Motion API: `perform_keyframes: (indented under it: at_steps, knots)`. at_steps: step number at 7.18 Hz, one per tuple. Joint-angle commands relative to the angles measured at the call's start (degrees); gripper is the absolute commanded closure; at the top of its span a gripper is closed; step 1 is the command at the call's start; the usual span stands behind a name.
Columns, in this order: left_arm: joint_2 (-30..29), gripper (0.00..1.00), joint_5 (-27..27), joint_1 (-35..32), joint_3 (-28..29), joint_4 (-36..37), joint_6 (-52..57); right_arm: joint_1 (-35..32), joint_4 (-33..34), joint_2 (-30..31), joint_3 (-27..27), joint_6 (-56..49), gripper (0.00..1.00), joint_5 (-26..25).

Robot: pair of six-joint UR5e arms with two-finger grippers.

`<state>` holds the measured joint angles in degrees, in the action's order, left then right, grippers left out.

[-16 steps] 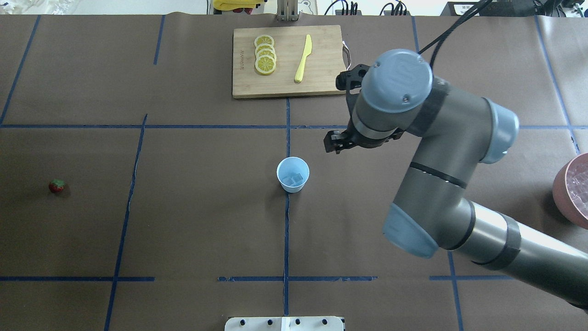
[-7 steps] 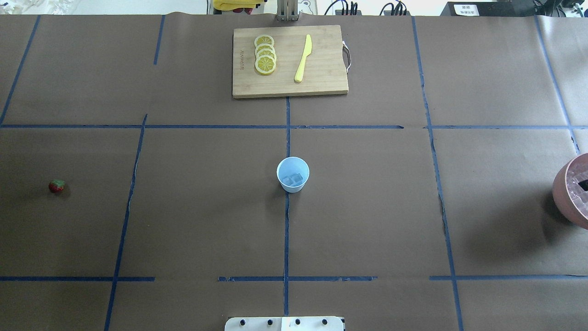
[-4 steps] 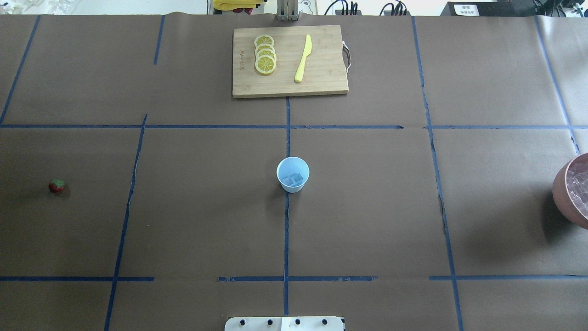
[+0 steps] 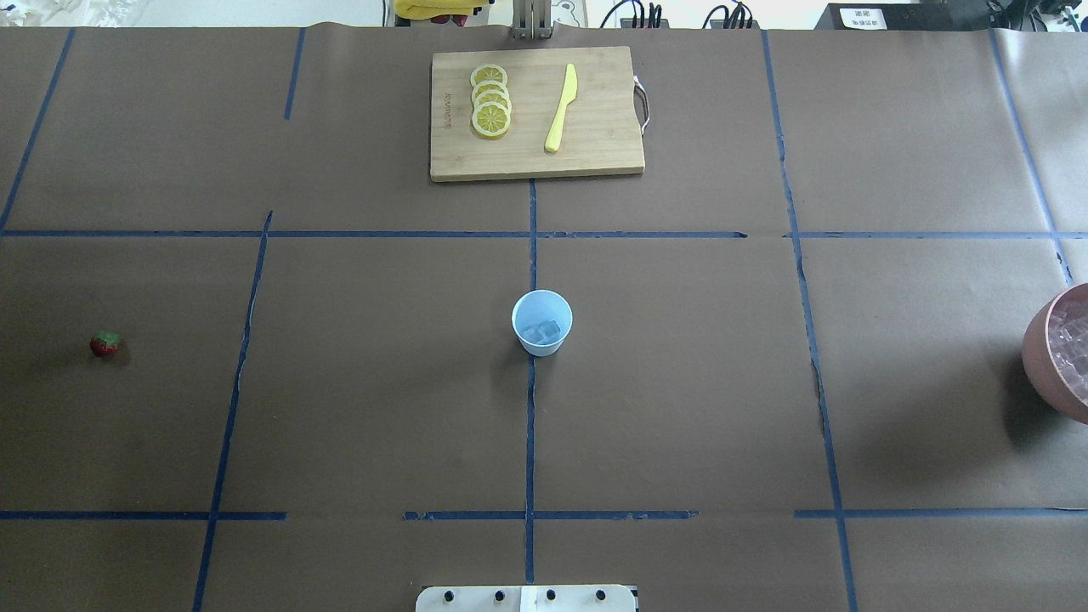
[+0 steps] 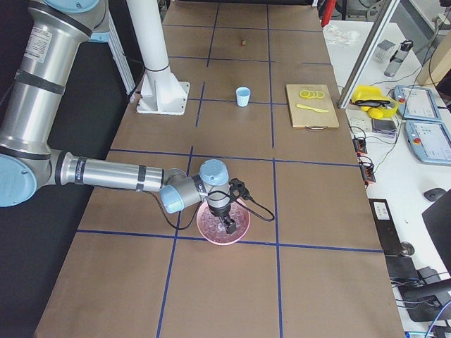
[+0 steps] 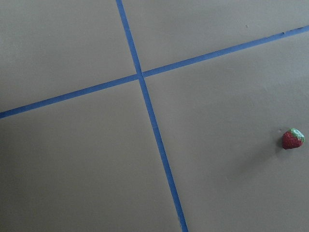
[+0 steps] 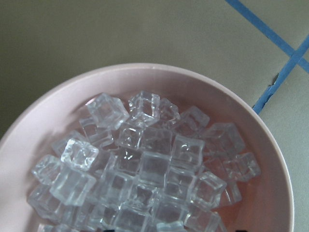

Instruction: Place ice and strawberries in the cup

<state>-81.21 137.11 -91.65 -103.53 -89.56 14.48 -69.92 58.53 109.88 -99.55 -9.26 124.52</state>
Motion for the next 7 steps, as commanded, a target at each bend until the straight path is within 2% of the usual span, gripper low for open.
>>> perform_keyframes:
  at_steps: [1,2,3,5,7]
  knots:
    - [0.0,0.00,0.0,0.0,-0.1,0.0,-0.1,0.0,0.3,0.2,0.1,-0.3,0.48,-0.2]
    - [0.0,0.00,0.0,0.1,-0.2,0.0,-0.1,-0.1,0.4,0.3,0.1,-0.3,0.77,-0.2]
    - [0.0,0.00,0.0,0.1,-0.6,0.0,-0.1,-0.1,0.4,0.4,-0.1,-0.3,0.97,-0.1]
    - [0.0,0.00,0.0,0.0,-0.9,0.0,-0.1,-0.3,0.4,0.4,-0.5,-0.3,0.99,0.5]
    - [0.0,0.00,0.0,0.0,-1.2,0.1,-0.1,-3.5,2.4,-0.4,-2.6,-0.1,1.00,1.5]
